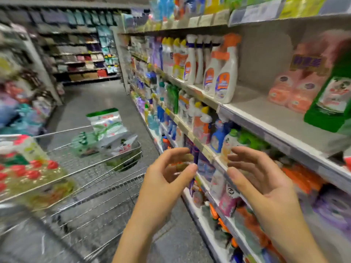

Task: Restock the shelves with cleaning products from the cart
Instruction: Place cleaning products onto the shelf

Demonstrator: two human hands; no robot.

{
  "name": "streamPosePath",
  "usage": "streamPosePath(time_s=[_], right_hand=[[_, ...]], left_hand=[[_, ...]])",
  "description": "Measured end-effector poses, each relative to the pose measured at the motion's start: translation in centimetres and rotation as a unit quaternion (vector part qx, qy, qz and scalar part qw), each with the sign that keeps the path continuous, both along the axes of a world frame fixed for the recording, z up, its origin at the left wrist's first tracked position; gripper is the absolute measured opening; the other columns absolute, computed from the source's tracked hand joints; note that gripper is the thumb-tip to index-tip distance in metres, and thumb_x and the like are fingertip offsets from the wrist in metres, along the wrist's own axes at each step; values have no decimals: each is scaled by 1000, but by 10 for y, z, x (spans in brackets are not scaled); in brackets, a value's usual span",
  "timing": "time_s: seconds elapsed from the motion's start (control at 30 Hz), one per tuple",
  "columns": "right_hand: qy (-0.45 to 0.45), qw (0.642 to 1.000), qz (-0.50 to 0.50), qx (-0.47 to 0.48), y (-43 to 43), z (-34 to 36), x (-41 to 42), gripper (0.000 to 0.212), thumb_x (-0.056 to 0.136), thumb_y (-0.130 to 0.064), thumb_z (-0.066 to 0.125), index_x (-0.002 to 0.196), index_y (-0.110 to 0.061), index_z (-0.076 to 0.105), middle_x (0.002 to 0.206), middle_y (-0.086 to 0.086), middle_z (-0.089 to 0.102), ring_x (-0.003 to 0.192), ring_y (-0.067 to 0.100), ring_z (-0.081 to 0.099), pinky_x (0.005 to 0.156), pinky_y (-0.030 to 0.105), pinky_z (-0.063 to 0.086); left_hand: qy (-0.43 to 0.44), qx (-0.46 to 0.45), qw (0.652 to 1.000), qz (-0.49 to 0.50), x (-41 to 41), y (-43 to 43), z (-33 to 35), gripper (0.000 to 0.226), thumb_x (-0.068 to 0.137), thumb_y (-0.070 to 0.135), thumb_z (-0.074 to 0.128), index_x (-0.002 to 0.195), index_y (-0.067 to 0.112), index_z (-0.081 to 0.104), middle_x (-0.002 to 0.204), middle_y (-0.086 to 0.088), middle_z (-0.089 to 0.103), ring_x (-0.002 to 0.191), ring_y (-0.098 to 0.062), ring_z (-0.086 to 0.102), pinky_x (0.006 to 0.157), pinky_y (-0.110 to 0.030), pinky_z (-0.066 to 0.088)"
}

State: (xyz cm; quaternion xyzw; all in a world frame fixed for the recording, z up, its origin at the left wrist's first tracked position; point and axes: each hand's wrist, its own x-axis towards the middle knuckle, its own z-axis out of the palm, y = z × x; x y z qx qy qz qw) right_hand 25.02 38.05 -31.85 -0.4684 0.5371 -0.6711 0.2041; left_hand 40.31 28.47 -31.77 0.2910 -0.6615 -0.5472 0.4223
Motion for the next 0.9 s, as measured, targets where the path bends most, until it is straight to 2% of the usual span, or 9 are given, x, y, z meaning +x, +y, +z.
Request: streamPosePath(time_s=[0.17,0.27,0.43,0.53,0.67,0.77,0.83,0.9], right_hand=[[-28,991,129,20,-87,-13,120,38,65,-34,70,102,-27,69,96,0,71,92,11,67,74,14,51],[-29,978,205,34,-138,-21,195,41,63,-29,70,104,-23,68,96,1,72,89,10,67,74,14,52],[-48,954,289,56,-208,-35,294,41,63,-17,69,104,-19,66,93,-3,71,80,4,67,69,11,52],[-27,941,325,89,-240,-45,331,41,65,-20,71,105,-23,66,96,-5,71,84,4,68,69,10,51],[-21,931,343,120,-283,-59,353,42,67,-20,71,108,-22,65,100,-9,72,87,3,68,68,9,50],[-8,931,340,129,-325,-75,360,45,66,-26,73,110,-27,64,105,-10,70,88,2,67,70,10,51],[18,929,336,153,-358,-94,363,50,63,-35,75,111,-36,60,108,-16,67,94,0,64,73,14,52],[64,920,331,200,-393,-122,363,59,66,-34,79,117,-40,51,115,-20,60,107,2,58,85,24,52]], left_hand=[[-22,23,990,137,140,-49,-15,25,83,18,70,106,28,66,99,13,71,92,-3,67,76,-16,53],[-26,39,978,204,222,-72,-23,30,75,31,72,104,30,66,100,14,70,94,-1,66,79,-18,53],[-40,50,956,287,328,-102,-39,35,72,41,77,104,34,65,103,16,70,100,-3,65,85,-22,51],[-43,68,944,320,362,-120,-50,34,73,36,78,104,32,65,102,16,70,100,-5,65,89,-24,51],[-36,84,939,333,380,-156,-63,29,79,23,74,105,31,64,100,18,70,97,-3,66,84,-18,51],[-46,94,937,332,383,-188,-71,30,82,22,73,107,33,62,101,24,67,94,2,65,81,-12,50],[-56,108,934,335,383,-213,-79,31,82,22,72,108,33,61,102,24,66,95,4,64,79,-10,49],[-72,117,929,345,384,-242,-89,30,84,21,71,109,32,61,104,20,66,96,5,63,79,-9,48]])
